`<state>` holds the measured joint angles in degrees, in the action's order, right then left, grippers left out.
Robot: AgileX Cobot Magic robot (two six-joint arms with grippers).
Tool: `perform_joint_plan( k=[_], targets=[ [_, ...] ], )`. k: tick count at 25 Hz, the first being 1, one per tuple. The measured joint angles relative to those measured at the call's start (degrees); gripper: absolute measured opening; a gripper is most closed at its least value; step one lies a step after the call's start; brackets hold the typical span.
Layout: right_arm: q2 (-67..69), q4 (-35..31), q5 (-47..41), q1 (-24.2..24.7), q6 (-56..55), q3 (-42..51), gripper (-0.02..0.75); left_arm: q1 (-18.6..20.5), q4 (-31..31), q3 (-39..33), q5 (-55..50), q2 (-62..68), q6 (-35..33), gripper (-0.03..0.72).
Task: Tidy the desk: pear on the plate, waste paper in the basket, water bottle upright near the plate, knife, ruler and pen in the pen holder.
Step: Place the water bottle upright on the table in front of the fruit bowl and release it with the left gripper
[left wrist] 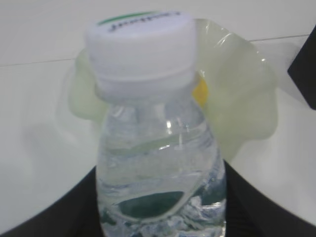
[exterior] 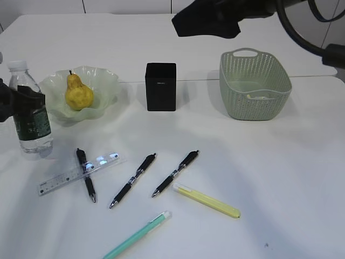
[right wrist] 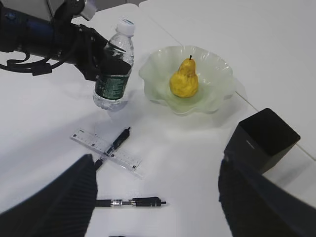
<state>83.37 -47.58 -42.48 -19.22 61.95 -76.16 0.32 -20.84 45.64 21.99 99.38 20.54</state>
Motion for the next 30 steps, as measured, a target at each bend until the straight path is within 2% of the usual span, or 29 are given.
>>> perform_joint_plan(
  k=[20, 30],
  targets=[
    [0.0, 1.74, 0.0, 0.0, 0.0, 0.0, 0.594, 1.43, 0.93, -1.25, 18.59, 9.4, -5.9, 0.385],
    [0.0, 1.83, 0.0, 0.0, 0.0, 0.0, 0.594, 1.43, 8.49, -10.55, 33.43, 9.79, -11.65, 0.385]
  ],
)
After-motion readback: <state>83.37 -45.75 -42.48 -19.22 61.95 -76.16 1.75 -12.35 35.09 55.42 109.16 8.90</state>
